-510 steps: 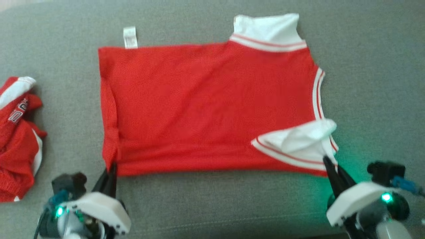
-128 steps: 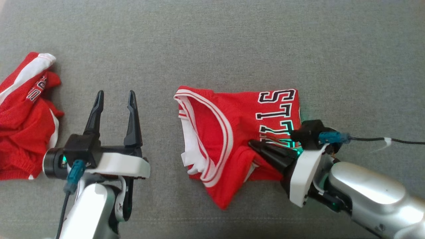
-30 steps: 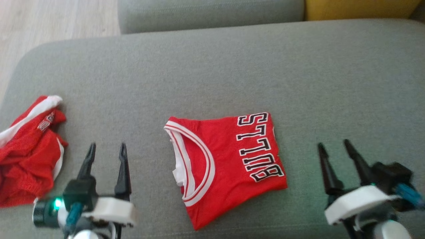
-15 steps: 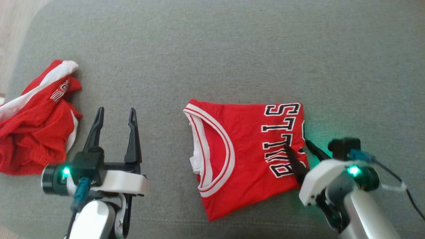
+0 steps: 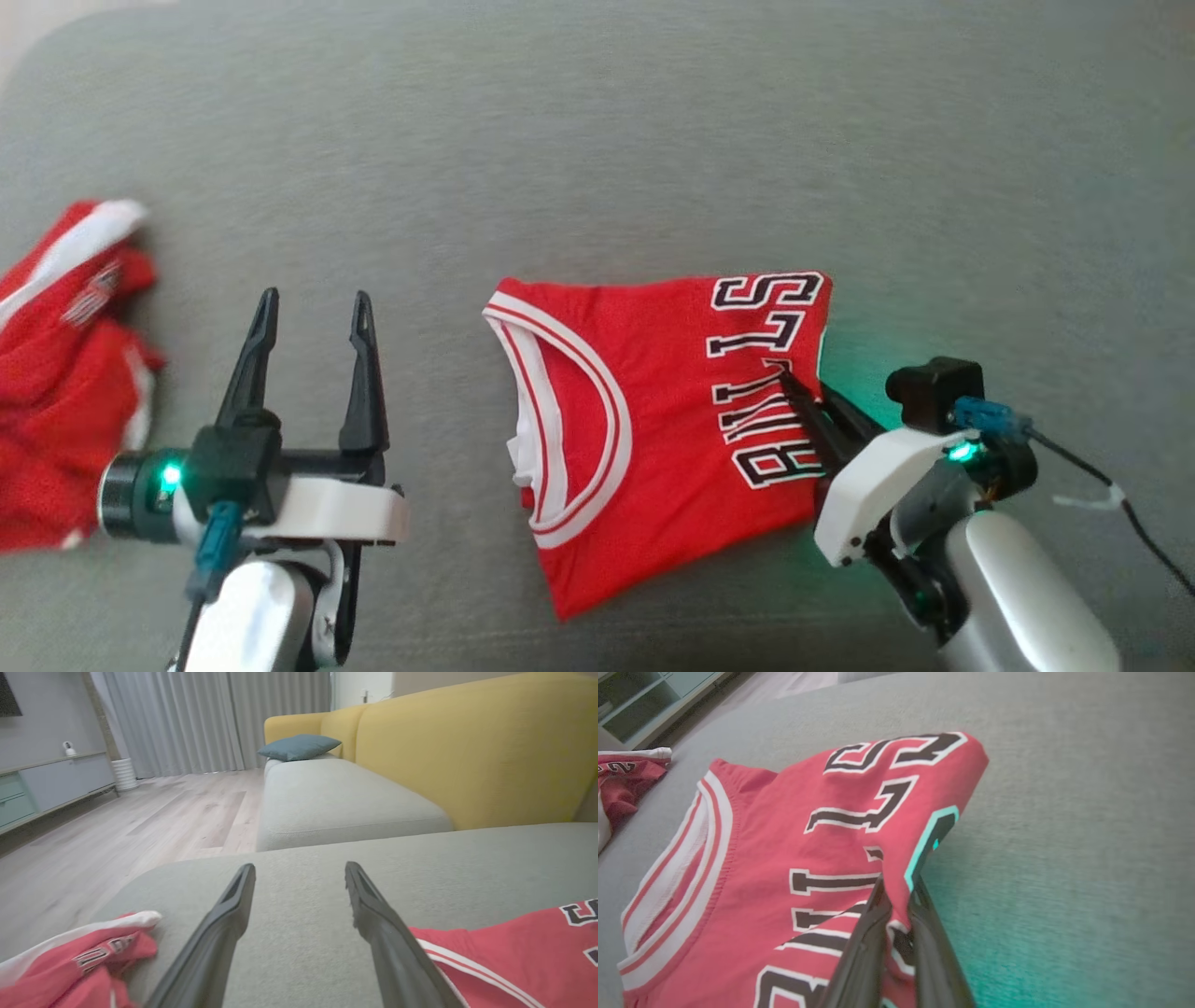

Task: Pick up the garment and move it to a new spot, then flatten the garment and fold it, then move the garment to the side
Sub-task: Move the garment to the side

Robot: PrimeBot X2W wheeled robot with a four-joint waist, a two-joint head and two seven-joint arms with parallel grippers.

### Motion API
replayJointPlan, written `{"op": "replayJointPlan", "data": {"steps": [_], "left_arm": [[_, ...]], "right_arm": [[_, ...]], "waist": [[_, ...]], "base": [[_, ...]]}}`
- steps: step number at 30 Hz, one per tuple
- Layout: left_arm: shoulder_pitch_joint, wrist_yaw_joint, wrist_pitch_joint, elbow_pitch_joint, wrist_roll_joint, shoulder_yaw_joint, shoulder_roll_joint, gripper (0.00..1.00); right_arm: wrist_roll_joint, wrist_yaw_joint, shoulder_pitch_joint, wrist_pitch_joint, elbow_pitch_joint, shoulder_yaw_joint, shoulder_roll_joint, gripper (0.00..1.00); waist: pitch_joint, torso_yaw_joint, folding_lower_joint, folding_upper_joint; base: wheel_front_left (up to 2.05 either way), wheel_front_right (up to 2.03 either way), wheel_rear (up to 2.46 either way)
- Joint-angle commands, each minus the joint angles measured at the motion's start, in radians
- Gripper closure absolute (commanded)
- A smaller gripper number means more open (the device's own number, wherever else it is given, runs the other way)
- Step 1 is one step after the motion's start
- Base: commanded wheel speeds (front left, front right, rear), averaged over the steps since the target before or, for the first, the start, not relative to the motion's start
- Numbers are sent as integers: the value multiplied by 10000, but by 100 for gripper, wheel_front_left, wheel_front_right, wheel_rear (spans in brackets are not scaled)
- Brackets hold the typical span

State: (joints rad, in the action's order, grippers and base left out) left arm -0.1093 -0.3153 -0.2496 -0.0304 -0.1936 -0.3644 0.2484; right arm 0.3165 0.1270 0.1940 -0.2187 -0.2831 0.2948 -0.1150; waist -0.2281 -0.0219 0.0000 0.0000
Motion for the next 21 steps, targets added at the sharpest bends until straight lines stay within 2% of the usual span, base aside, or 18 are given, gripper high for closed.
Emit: {"op": "replayJointPlan", "data": {"steps": [1,6,11,15,21], "left_arm": [[-309,102,-120,-416,173,437,156,0],[-701,441,-121,-455,372,160,90,0],[-1351,811,-121,-393,610,-219,7,0],[-1909,1076,-121,-264,763,-495,-61,0],[-2642,1352,-121,-209,1014,-880,-174,0]], "right_arm": [[62,37,373,154,514,260,-362,100],[55,37,1112,183,470,156,-1039,100],[25,37,2054,472,28,-697,-1924,100],[40,37,2860,721,-541,-1376,-2503,100],[1,37,3700,1132,-1169,-2005,-3138,100]], "waist": [[-90,1053,0,0],[-319,2149,0,0],[-678,2861,0,0],[-995,3190,0,0],[-1553,3313,0,0]], "base": [[0,0,0],[0,0,0],[0,0,0],[0,0,0],[0,0,0]]}}
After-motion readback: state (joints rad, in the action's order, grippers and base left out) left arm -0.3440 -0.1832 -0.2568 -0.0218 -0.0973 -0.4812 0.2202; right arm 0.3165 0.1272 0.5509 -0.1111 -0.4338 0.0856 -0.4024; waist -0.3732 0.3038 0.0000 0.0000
